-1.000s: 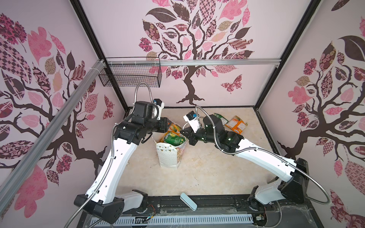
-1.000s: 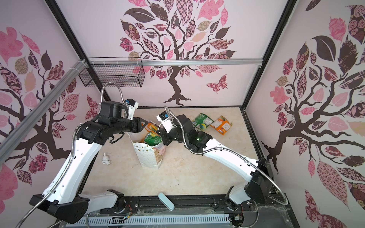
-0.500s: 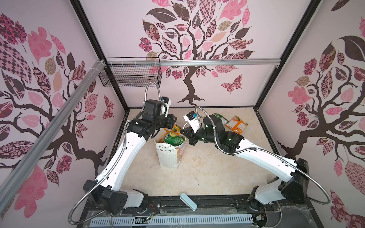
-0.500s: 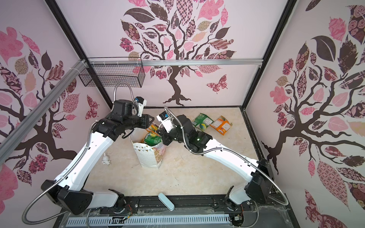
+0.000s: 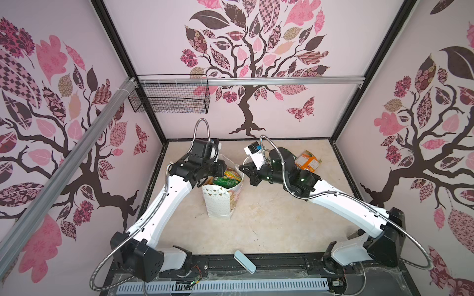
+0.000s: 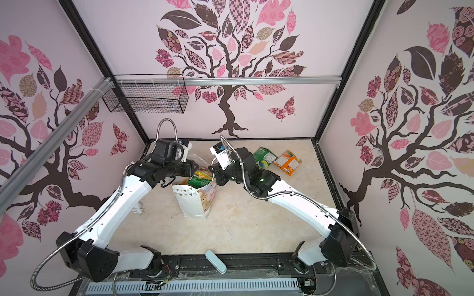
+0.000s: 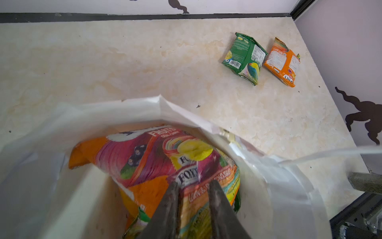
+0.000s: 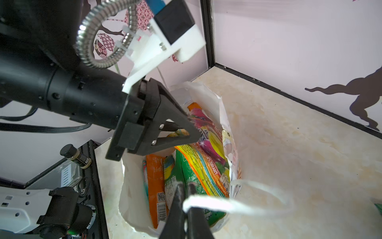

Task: Place the snacks into the paper bag
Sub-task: Press the snack in the paper bag.

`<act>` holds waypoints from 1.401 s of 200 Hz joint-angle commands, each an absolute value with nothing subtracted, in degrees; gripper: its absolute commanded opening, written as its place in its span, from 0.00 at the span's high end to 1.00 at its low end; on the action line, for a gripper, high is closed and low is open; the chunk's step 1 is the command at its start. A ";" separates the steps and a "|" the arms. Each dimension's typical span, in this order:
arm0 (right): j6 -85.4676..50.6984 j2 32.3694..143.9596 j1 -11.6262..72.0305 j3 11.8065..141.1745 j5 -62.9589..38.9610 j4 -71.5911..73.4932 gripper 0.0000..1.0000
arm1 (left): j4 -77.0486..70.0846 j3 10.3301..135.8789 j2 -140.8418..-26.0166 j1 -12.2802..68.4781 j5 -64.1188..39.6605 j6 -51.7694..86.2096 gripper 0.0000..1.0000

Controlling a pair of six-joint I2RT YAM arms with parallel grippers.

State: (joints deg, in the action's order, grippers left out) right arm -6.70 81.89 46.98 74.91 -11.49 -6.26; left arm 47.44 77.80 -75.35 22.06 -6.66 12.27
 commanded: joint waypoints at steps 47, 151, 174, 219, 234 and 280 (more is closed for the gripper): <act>-7.12 80.38 46.32 77.41 -12.66 -2.55 1.00 | 56.72 82.23 -80.55 22.32 -4.53 10.09 0.75; -6.11 81.94 46.40 79.25 -12.66 -4.54 1.00 | 57.62 84.25 -86.03 25.94 -1.55 10.78 0.78; -5.40 81.59 46.36 79.97 -11.87 -5.62 0.96 | 56.87 86.93 -83.72 26.00 1.37 10.96 0.61; -4.30 79.02 46.31 80.21 -7.69 -8.30 0.72 | 60.87 93.64 -77.89 25.10 8.61 9.52 0.33; -4.39 77.02 46.13 79.17 -5.25 -8.26 0.70 | 61.65 94.15 -75.09 23.86 10.03 9.32 0.30; -4.06 72.50 43.94 78.69 0.24 -9.80 0.55 | 61.51 92.68 -63.65 14.68 10.20 9.07 0.23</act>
